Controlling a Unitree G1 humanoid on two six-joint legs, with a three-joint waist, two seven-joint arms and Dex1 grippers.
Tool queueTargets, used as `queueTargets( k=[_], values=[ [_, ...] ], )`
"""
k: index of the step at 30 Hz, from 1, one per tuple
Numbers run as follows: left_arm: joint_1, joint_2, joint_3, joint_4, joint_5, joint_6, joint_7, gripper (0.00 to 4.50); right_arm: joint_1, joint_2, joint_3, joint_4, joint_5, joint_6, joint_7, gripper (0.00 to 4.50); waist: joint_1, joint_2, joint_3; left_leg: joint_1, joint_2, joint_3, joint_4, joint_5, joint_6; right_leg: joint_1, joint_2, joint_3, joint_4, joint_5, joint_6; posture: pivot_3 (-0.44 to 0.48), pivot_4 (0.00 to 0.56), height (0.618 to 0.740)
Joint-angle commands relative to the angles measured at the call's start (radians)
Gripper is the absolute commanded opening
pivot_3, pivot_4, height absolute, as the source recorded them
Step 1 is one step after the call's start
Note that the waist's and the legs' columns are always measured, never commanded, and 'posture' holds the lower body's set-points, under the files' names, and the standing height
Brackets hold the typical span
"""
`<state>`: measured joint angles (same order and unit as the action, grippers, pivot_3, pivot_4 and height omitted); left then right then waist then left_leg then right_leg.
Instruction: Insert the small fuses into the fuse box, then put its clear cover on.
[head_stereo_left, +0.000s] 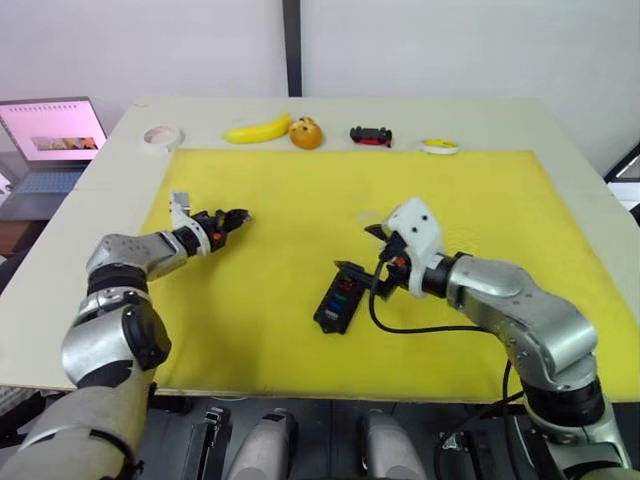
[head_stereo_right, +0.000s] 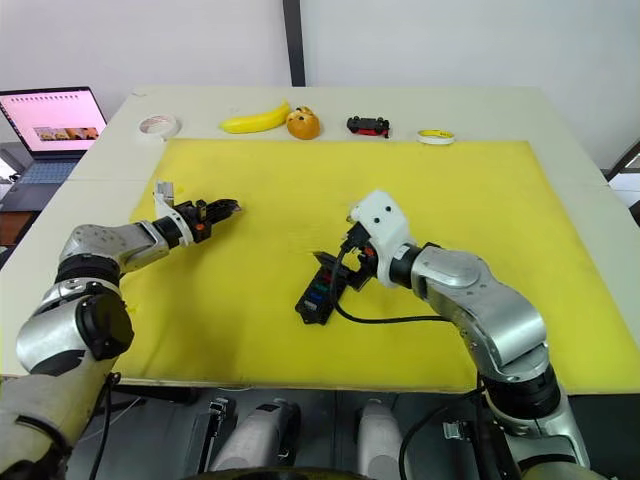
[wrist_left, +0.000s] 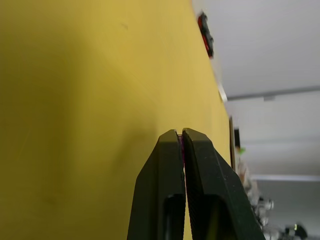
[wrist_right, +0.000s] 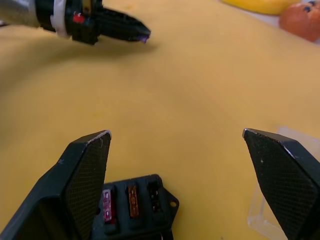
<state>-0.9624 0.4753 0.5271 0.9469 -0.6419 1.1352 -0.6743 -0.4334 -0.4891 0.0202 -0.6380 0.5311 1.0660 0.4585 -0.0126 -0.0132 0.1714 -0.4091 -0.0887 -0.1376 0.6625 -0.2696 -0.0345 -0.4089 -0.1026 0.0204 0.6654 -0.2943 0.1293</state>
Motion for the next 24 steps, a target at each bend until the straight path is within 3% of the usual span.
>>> queueTargets(
  k=[1, 9, 18, 24],
  values=[
    [0.007, 0.025, -0.062, -0.299, -0.123, 0.206, -0.09, 0.08, -0.011, 0.076, -0.148, -0.054, 0.188, 0.067, -0.008, 4.5, -0.002, -0.001, 0.001, 0.0, 0.0, 0.0, 0.0, 0.0, 0.0, 0.0, 0.0, 0.001, 0.0, 0.0, 0.0, 0.0, 0.15, 0.74],
    [0.033, -0.033, -0.092, -0.686, -0.311, 0.395, -0.111, 0.08, -0.046, 0.206, -0.325, -0.01, 0.503, 0.178, -0.174, 4.5, -0.001, 0.0, 0.001, 0.0, 0.001, 0.0, 0.0, 0.0, 0.0, 0.0, 0.0, 0.002, 0.0, 0.0, 0.0, 0.0, 0.15, 0.74],
    [0.046, -0.089, -0.156, -0.781, -0.378, 0.383, -0.124, 0.08, -0.047, 0.255, -0.307, 0.019, 0.715, 0.117, -0.35, 4.5, -0.002, 0.0, 0.001, 0.0, 0.001, 0.001, 0.0, 0.0, 0.0, -0.001, 0.0, 0.002, 0.0, 0.0, 0.0, 0.0, 0.15, 0.74],
    [0.063, -0.031, -0.127, -0.807, -0.42, 0.43, -0.114, 0.08, -0.027, 0.197, -0.28, 0.006, 0.837, 0.073, -0.408, 4.5, -0.004, 0.0, 0.001, 0.0, 0.001, 0.002, 0.0, 0.0, 0.0, -0.001, 0.0, 0.003, 0.0, 0.0, 0.0, 0.0, 0.15, 0.74]
  ],
)
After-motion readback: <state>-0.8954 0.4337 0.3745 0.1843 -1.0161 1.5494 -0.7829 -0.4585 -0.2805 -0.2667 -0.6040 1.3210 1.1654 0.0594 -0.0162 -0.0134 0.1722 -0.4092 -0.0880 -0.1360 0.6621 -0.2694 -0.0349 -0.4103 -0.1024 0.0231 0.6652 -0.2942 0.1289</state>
